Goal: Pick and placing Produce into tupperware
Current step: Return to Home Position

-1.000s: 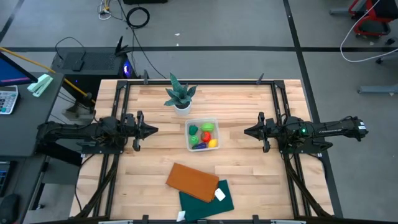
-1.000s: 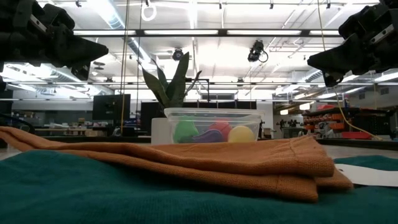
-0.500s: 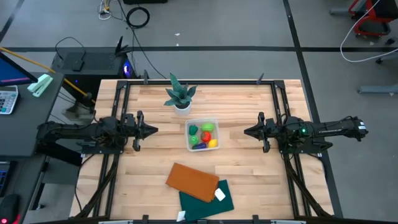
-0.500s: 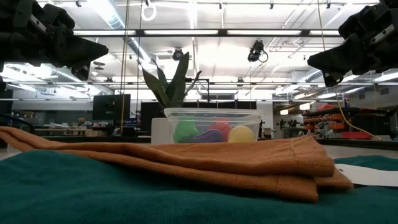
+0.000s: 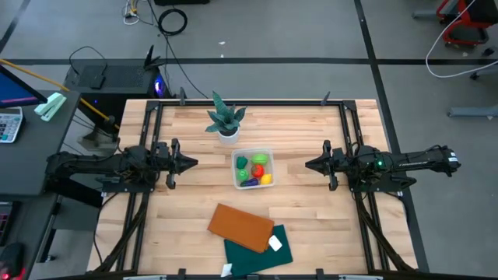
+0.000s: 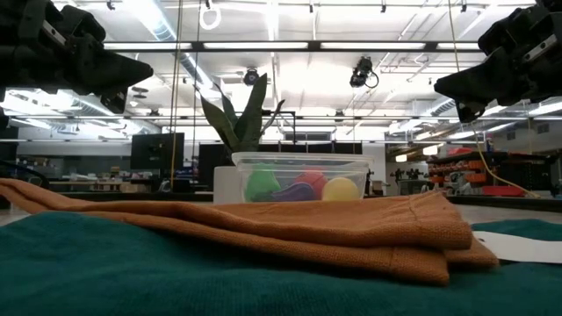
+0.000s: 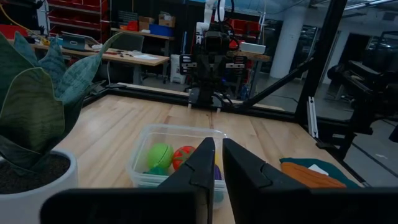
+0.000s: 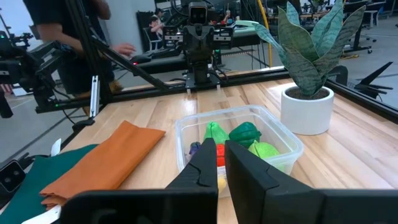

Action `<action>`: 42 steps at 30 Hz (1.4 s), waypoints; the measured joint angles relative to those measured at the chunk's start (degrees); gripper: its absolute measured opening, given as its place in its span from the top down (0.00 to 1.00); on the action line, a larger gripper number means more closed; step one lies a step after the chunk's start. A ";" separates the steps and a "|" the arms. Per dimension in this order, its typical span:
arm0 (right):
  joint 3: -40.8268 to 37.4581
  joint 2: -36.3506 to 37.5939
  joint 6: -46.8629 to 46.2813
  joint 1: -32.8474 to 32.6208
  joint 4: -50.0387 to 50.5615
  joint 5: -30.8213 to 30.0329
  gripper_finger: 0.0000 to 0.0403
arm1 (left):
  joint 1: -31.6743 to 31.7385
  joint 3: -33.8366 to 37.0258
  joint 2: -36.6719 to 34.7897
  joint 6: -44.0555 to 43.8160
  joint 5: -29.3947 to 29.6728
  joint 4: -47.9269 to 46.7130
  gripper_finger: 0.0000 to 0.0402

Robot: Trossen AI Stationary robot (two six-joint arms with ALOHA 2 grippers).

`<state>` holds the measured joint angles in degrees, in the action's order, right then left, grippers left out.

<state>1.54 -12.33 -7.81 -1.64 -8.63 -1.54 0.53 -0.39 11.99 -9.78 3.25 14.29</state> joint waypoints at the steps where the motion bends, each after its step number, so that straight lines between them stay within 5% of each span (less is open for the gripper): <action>1: 0.00 0.01 0.00 0.00 -0.01 0.00 1.00 | -0.01 0.01 0.00 -0.02 0.01 0.01 0.91; 42: 0.00 0.01 0.02 -0.01 -0.01 -0.22 1.00 | 0.01 0.01 0.00 -0.02 0.02 0.01 0.91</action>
<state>1.54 -12.32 -7.79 -1.65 -8.64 -1.76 0.53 -0.38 11.99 -9.80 3.27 14.30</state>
